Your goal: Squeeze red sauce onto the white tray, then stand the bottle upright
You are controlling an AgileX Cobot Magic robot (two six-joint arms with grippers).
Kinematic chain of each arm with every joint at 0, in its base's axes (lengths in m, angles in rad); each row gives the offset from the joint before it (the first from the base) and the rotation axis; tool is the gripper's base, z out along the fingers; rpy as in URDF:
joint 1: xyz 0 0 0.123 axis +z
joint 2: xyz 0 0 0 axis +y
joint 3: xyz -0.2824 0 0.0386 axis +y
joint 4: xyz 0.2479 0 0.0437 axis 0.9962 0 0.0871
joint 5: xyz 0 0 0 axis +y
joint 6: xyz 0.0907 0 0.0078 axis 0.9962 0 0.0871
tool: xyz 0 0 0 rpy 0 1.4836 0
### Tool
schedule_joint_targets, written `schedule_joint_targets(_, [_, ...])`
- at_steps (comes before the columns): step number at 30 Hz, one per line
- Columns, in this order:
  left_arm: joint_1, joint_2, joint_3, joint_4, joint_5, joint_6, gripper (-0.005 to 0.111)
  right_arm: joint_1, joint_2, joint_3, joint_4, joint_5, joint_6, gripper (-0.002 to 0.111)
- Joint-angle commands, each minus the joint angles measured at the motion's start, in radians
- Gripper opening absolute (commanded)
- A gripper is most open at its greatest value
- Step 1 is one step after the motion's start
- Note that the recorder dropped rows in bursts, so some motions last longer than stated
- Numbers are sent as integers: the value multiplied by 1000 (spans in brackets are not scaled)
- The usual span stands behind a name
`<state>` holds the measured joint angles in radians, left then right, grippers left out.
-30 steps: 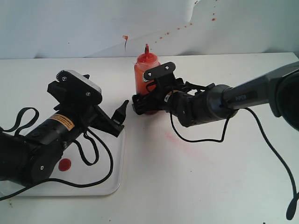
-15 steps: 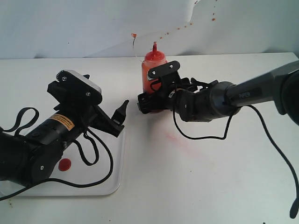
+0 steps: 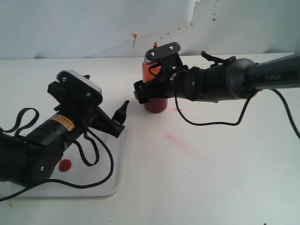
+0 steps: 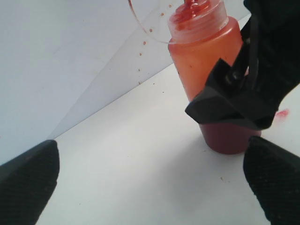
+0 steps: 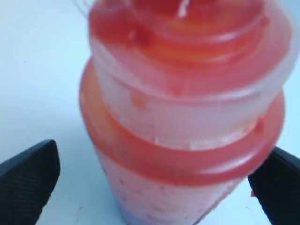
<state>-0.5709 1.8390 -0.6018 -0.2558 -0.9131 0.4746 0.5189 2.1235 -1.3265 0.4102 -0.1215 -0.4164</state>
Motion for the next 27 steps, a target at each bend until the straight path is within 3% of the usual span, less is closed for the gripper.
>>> schedule_joint_targets(1, [2, 1, 3, -12, -8, -2, 104, 11, -65, 42, -2, -51, -6, 105])
schedule_joint_targets(27, [2, 1, 3, -19, -2, -6, 104, 21, -384, 334, -37, -87, -6, 105])
